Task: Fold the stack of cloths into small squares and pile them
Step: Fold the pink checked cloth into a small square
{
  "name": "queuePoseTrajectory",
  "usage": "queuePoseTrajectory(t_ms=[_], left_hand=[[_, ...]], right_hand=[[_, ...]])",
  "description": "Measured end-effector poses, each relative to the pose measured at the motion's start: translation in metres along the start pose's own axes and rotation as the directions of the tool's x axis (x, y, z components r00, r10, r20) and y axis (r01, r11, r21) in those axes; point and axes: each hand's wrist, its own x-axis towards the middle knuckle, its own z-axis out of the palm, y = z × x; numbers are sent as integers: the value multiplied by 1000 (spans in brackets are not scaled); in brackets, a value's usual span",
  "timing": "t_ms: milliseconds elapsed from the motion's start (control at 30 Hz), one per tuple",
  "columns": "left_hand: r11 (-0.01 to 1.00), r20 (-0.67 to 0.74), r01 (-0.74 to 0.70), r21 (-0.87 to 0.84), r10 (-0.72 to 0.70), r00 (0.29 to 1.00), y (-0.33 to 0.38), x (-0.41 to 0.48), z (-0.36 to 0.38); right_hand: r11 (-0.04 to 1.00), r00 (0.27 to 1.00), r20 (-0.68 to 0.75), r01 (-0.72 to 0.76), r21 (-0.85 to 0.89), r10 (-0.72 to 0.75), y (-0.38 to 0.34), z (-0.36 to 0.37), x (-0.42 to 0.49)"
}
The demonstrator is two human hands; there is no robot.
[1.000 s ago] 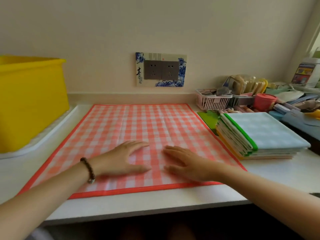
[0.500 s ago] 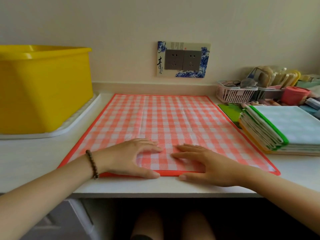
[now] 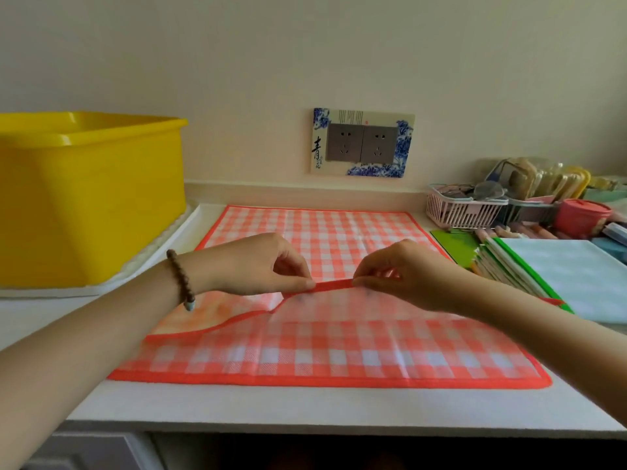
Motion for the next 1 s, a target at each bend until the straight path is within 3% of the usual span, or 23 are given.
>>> queuePoseTrajectory(t_ms=[200,367,533,667,733,900,1000], left_hand=[[996,-40,65,55,-63,997,6,36,-46],[974,-128,93,206,-67,989,-3,62,-79],[946,-332,145,291,-42,942,-31,87,-67],[894,-455,165,416,48,889,-57,99,-38],[901,-442,136,412,67,894,-67,103,-21],[914,-243,132,383,-38,969,-76,101,12],[910,-214,162,382,-84,973,-82,99,23]], right_hand=[[998,977,-211,-20,-61,6,12,-13,41],[997,938,-342,-45,57,62,36,-7,75],[988,912,-388,-97,119,136,62,14,102],[974,923,-339,-119,192,179,83,37,121],[970,926,-319,-142,197,201,92,46,130],[955,913,-319,-185,231,254,101,54,145],[954,911,-307,-218,204,274,92,54,147]])
